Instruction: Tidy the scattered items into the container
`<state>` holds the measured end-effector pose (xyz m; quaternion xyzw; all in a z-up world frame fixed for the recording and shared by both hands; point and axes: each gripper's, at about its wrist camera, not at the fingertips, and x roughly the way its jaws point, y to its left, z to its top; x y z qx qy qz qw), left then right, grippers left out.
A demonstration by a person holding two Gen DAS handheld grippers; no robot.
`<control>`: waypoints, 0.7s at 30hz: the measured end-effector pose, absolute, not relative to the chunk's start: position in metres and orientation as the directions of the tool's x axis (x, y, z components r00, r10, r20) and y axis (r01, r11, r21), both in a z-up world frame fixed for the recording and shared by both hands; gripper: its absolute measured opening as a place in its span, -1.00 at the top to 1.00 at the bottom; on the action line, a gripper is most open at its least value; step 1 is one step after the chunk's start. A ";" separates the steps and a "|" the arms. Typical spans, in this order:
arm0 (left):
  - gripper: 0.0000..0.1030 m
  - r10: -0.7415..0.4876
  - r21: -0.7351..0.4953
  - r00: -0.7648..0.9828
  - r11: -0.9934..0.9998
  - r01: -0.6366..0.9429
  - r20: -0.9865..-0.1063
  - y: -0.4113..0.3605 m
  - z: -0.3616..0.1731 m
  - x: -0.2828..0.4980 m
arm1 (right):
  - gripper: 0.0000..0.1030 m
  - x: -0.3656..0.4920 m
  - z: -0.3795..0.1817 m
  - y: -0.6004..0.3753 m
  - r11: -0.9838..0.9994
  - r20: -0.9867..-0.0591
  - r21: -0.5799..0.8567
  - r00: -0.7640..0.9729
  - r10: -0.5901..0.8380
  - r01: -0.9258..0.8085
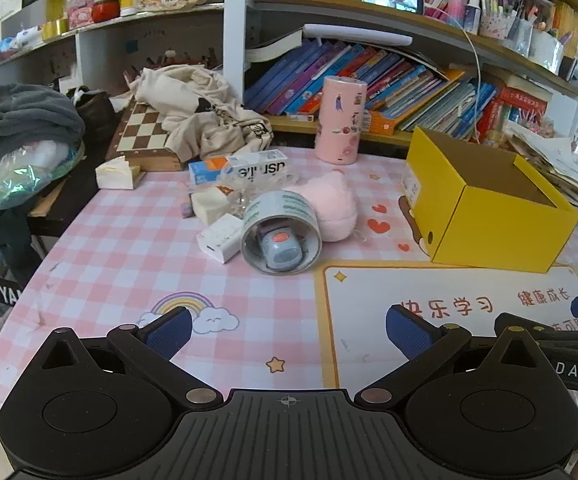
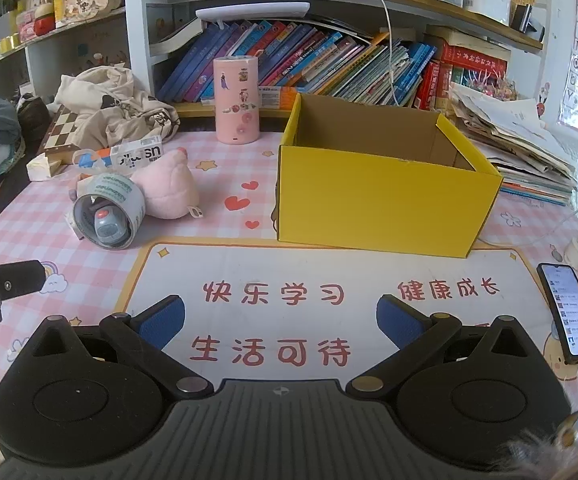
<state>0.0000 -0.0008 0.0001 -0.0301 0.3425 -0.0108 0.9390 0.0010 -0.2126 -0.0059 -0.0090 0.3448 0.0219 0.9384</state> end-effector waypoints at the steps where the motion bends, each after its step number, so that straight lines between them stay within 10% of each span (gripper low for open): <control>1: -1.00 -0.038 -0.061 0.763 0.998 -0.002 -0.645 -0.002 0.000 0.000 | -1.00 0.003 -0.006 -0.213 0.999 -0.653 0.001 0.757 0.037 -0.048; 21: -1.00 -0.036 -0.058 0.747 0.998 -0.003 -0.664 -0.002 -0.001 0.005 | -1.00 0.002 -0.008 -0.209 0.999 -0.646 -0.008 0.762 0.028 -0.044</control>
